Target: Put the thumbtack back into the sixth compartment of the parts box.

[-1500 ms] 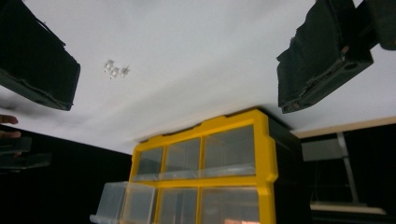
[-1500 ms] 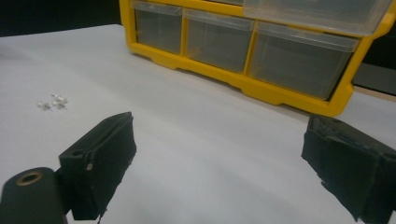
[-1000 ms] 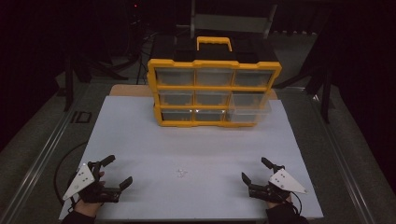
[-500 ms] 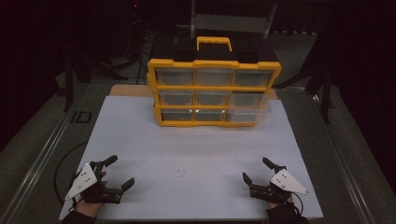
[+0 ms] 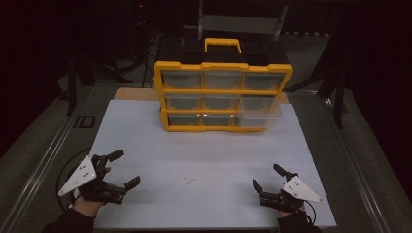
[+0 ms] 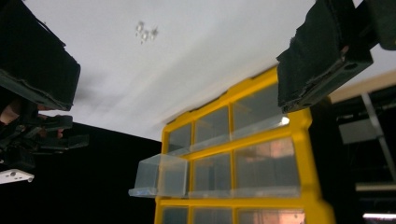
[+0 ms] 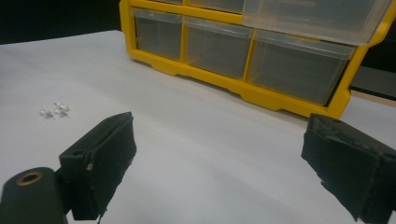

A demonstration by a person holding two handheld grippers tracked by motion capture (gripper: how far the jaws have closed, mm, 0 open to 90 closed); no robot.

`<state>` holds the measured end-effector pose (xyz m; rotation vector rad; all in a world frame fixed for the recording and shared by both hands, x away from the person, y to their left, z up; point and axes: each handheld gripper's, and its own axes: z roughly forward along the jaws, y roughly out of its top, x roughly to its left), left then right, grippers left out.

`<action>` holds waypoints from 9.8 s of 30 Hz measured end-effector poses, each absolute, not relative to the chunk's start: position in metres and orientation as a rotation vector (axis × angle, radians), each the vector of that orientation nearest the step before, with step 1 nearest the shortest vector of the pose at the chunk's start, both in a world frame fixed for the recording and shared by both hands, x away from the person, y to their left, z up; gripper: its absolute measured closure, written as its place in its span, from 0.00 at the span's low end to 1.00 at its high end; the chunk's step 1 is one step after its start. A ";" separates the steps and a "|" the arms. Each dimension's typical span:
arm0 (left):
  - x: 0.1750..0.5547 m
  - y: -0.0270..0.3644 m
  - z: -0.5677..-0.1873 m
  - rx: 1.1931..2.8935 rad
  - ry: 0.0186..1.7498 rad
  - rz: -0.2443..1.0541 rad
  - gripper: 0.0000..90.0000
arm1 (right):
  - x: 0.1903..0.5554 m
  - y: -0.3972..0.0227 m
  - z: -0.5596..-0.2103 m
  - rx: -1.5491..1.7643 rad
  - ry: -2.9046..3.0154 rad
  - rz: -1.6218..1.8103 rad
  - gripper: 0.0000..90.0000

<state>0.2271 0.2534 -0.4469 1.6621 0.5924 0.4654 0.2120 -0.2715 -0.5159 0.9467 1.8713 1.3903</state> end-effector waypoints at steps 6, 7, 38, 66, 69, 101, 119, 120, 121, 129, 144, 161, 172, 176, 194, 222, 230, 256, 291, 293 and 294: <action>0.236 0.237 -0.433 1.700 0.555 0.407 0.00 | 0.210 -0.270 -0.515 0.940 1.869 1.403 0.11; 0.239 0.229 -0.430 1.717 0.537 0.410 0.00 | 0.210 -0.269 -0.515 0.939 1.874 1.402 0.11; 0.284 0.147 -0.485 1.928 0.506 0.153 0.11 | 0.211 -0.268 -0.517 0.943 1.898 1.413 0.11; 0.308 0.128 -0.532 2.183 0.548 0.042 0.63 | 0.211 -0.268 -0.518 0.933 1.919 1.418 0.11; 0.310 0.127 -0.534 2.191 0.552 0.028 0.70 | 0.211 -0.268 -0.519 0.934 1.922 1.419 0.11; 0.316 0.120 -0.526 2.303 0.560 0.067 0.94 | 0.211 -0.269 -0.519 0.933 1.923 1.418 0.11; 0.321 0.105 -0.469 2.257 0.473 0.057 0.94 | 0.211 -0.268 -0.519 0.938 1.928 1.412 0.11; 0.322 0.103 -0.465 2.255 0.468 0.063 0.94 | 0.211 -0.268 -0.519 0.937 1.929 1.410 0.11; 0.323 0.102 -0.461 2.254 0.462 0.066 0.94 | 0.211 -0.268 -0.519 0.937 1.929 1.409 0.11; 0.334 0.090 -0.426 2.224 0.422 0.081 0.94 | 0.211 -0.269 -0.519 0.939 1.923 1.417 0.11; 0.359 0.059 -0.380 2.187 0.354 0.043 0.94 | 0.210 -0.269 -0.519 0.932 1.914 1.415 0.11; 0.375 0.026 -0.343 2.126 0.315 0.050 0.94 | 0.209 -0.268 -0.518 0.936 1.915 1.415 0.11; 0.390 0.004 -0.321 2.075 0.305 0.057 0.94 | 0.209 -0.268 -0.518 0.935 1.916 1.422 0.11; 0.397 -0.007 -0.314 2.054 0.310 0.065 0.94 | 0.209 -0.268 -0.518 0.932 1.918 1.426 0.11; 0.435 -0.050 -0.337 2.010 0.439 0.088 0.94 | 0.209 -0.268 -0.518 0.935 1.919 1.445 0.11; 0.437 -0.053 -0.356 2.013 0.528 0.071 0.52 | 0.209 -0.269 -0.519 0.950 1.921 1.452 0.11; 0.431 -0.041 -0.353 2.002 0.496 0.051 0.36 | 0.210 -0.269 -0.519 0.952 1.916 1.446 0.11; 0.397 0.008 -0.372 2.033 0.412 -0.026 0.00 | 0.209 -0.267 -0.518 0.946 1.920 1.430 0.11; 0.341 0.080 -0.427 2.045 0.388 -0.090 0.00 | 0.209 -0.264 -0.519 0.935 1.934 1.423 0.11; 0.339 0.081 -0.430 2.051 0.386 -0.089 0.00 | 0.209 -0.263 -0.520 0.931 1.935 1.422 0.11; 0.337 0.084 -0.435 2.059 0.380 -0.095 0.00 | 0.209 -0.263 -0.520 0.937 1.936 1.423 0.11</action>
